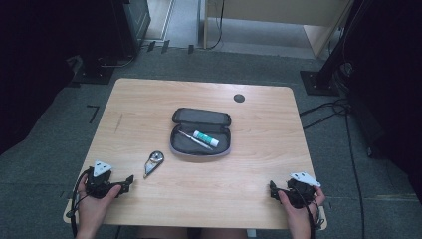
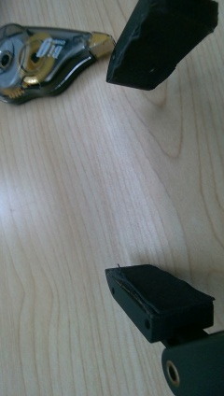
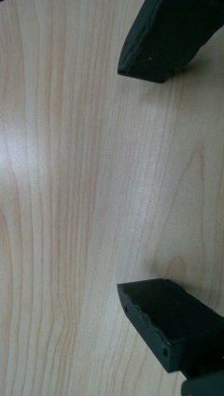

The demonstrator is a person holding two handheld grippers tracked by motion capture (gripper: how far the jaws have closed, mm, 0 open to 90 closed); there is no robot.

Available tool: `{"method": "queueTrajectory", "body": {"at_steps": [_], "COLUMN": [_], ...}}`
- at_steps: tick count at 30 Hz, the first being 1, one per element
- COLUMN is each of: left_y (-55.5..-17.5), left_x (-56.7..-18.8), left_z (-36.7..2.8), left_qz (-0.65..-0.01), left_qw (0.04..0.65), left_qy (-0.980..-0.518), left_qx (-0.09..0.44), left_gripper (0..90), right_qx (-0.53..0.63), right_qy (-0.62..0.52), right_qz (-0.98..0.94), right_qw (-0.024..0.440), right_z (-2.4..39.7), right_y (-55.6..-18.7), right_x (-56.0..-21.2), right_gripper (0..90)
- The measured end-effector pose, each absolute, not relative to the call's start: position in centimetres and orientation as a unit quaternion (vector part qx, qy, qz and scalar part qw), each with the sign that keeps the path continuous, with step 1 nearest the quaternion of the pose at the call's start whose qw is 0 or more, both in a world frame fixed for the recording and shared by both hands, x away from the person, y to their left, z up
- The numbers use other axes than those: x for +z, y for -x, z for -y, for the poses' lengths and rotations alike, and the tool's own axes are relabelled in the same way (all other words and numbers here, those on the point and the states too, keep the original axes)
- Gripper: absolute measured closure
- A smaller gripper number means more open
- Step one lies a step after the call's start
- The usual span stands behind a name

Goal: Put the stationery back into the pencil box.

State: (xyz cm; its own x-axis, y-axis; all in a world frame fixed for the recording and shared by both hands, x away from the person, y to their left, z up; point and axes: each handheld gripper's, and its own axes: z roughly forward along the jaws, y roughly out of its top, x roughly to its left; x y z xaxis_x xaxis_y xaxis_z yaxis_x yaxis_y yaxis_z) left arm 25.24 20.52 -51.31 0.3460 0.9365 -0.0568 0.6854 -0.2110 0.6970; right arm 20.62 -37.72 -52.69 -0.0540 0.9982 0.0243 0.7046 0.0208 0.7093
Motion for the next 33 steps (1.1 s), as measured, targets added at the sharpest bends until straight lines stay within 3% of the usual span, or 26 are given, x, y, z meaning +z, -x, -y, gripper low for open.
{"method": "queueTrajectory", "body": {"at_steps": [3,6,8,14,19,26,33], "left_y": [-25.1,-25.0,-24.8,-24.7,-24.6,-24.7,-25.1], "left_x": [-50.8,-50.5,-50.4,-50.3,-50.2,-51.0,-51.1], "left_z": [-20.3,-19.7,-19.3,-18.2,-17.0,-15.3,-14.3], "left_qz": [-0.535,-0.523,-0.514,-0.494,-0.481,-0.47,-0.467], "left_qw": [0.335,0.34,0.348,0.37,0.384,0.356,0.34], "left_qy": [-0.75,-0.755,-0.759,-0.767,-0.772,-0.79,-0.797], "left_qx": [0.198,0.2,0.197,0.176,0.161,0.167,0.177], "left_gripper": [15.6,16.9,25.6,39.1,43.7,49.7,61.8], "right_qx": [0.287,0.288,0.287,0.289,0.288,0.288,0.288], "right_qy": [-0.639,-0.638,-0.638,-0.636,-0.635,-0.635,-0.636], "right_qz": [-0.666,-0.667,-0.667,-0.668,-0.669,-0.669,-0.668], "right_qw": [0.255,0.255,0.255,0.256,0.257,0.257,0.257], "right_z": [37.7,37.7,37.7,37.7,37.7,37.7,37.7], "right_y": [-20.6,-20.6,-20.6,-20.6,-20.6,-20.6,-20.6], "right_x": [-52.7,-52.7,-52.7,-52.7,-52.7,-52.7,-52.7], "right_gripper": [0.0,0.0,0.0,0.0,0.1,0.1,0.0]}}
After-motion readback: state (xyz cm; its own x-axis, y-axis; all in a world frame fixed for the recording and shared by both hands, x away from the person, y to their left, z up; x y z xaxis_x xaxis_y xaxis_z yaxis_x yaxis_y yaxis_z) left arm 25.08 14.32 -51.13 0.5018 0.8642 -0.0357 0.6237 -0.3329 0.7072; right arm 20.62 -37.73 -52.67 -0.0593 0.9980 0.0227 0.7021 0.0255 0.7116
